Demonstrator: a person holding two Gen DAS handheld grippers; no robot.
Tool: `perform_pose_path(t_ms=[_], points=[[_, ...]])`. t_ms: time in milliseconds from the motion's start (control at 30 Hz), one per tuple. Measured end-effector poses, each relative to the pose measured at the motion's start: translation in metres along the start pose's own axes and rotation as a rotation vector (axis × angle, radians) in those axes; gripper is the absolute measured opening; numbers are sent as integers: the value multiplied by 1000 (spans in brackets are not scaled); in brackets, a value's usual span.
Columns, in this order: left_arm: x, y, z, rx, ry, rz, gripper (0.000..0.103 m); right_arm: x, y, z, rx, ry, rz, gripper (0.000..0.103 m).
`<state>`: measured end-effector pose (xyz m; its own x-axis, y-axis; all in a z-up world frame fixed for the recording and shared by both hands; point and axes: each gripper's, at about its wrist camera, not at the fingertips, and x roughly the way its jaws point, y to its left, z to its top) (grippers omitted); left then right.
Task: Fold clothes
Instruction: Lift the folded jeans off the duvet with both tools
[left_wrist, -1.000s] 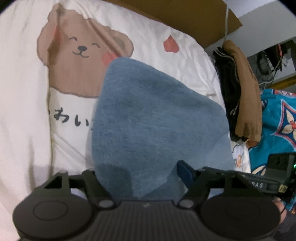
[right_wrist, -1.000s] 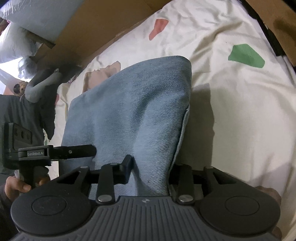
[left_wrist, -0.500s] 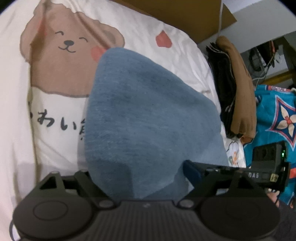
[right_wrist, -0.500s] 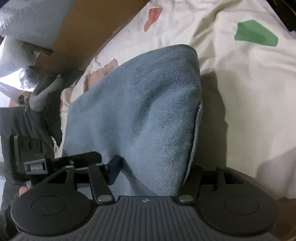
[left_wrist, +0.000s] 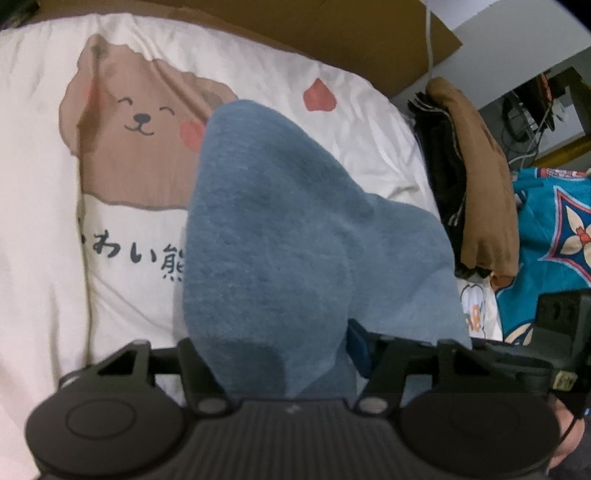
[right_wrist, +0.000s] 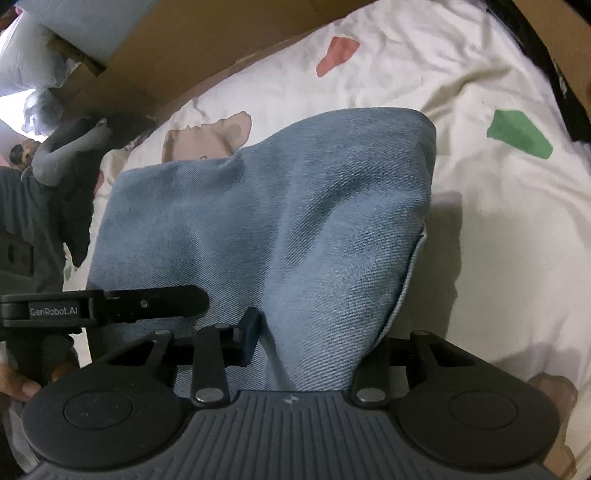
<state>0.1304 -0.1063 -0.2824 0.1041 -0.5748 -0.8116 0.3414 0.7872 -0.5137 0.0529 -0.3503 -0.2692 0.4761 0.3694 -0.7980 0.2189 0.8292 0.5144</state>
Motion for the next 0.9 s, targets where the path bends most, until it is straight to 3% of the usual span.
perform_pose_path(t_ms=[500,900], points=[[-26,-17,-3,-16,-15,13,47,-25,21,-5,-21,-18,-20,24],[-78,-49,-7,12,-80,-26,44,-85,45,-7,-13,-124,-10,21]])
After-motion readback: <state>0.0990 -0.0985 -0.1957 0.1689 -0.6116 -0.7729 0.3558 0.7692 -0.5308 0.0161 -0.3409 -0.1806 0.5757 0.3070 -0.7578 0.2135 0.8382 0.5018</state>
